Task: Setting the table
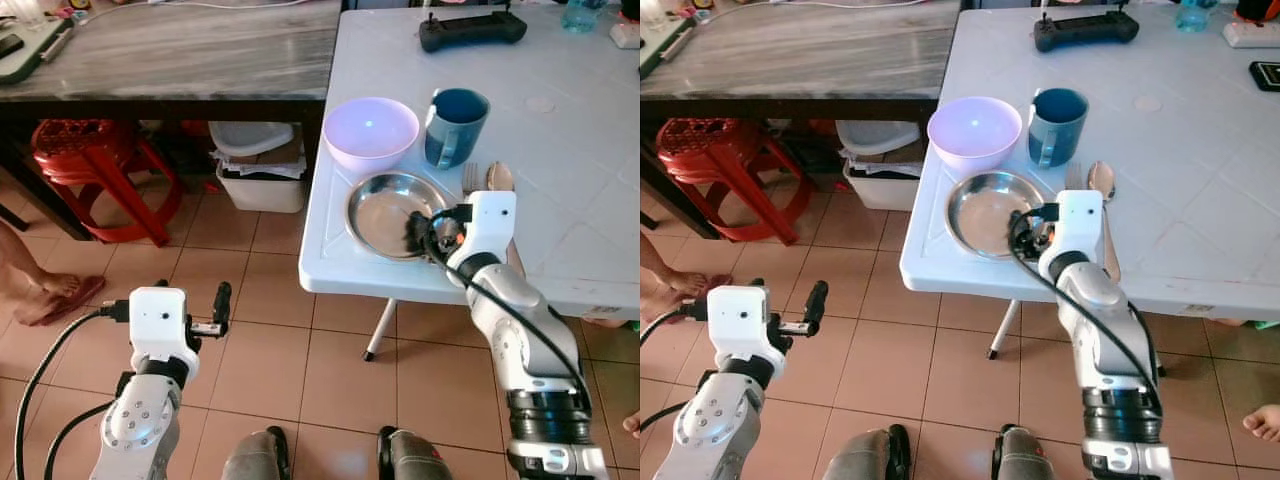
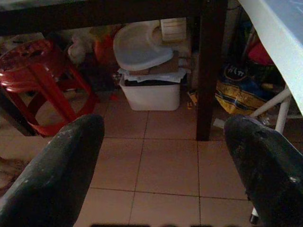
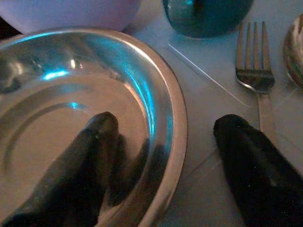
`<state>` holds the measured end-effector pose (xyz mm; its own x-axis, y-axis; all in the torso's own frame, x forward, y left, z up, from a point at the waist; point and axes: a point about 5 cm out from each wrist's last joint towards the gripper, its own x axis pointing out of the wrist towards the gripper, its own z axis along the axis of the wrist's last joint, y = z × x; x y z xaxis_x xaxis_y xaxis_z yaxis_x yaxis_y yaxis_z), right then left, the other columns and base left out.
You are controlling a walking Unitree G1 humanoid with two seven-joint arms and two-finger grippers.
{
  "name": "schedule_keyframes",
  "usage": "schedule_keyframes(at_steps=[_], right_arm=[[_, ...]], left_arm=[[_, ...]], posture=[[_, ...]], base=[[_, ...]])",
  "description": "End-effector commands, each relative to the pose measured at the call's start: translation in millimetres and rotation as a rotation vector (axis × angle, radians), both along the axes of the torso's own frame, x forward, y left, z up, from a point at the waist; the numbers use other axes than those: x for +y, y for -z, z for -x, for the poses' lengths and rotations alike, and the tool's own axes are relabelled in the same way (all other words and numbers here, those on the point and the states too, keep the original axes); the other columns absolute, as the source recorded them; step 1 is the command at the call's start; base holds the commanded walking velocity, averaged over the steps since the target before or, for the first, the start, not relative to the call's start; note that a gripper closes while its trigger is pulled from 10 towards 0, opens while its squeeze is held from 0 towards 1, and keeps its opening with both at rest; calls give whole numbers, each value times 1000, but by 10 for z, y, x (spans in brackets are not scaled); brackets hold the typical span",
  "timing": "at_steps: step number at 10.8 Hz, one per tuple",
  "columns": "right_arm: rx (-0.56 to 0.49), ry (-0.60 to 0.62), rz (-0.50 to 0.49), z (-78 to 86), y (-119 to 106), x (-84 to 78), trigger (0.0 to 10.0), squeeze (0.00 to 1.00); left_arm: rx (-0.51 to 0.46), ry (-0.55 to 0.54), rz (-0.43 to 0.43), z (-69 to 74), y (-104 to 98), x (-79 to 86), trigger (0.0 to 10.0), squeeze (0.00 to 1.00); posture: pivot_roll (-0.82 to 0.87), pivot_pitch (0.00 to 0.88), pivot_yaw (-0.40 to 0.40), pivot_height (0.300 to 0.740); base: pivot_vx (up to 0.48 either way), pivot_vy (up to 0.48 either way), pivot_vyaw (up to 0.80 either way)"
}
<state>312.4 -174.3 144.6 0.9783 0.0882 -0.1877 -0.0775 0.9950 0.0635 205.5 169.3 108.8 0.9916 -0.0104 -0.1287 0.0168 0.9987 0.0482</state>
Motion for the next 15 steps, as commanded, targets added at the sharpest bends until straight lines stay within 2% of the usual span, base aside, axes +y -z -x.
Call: schedule_keyframes(at_steps=[1,3,9,11,12,13,15], right_arm=[[49,7,2,19,71,-5,431,0],[75,27,21,12,82,-42,0,0],[111,79,74,-3,90,-138,78,0],[86,87,86,-24,32,-147,2118,0],[59,71,112,-38,-22,-126,8745,0],[56,68,118,-44,-33,-118,10000,0],[57,65,119,-51,-39,-113,10000,0]], left_arm=[[7,0,0,5,-3,8,10000,0],[8,7,5,-4,1,-10,10000,0],[2,6,1,-25,-6,-13,10000,0],[-2,7,-2,-36,-7,-20,10000,0],[-3,8,-3,-42,-5,-26,10000,0],[-5,9,-3,-50,-5,-29,10000,0],[-10,8,-7,-63,-6,-29,10000,0]], posture=[[74,194,104,740],[72,194,102,740],[68,190,102,740],[66,185,101,740],[63,182,99,740],[61,180,98,740],[58,174,97,740]], base=[[0,0,0],[0,0,0],[0,0,0],[0,0,0],[0,0,0],[0,0,0],[0,0,0]])
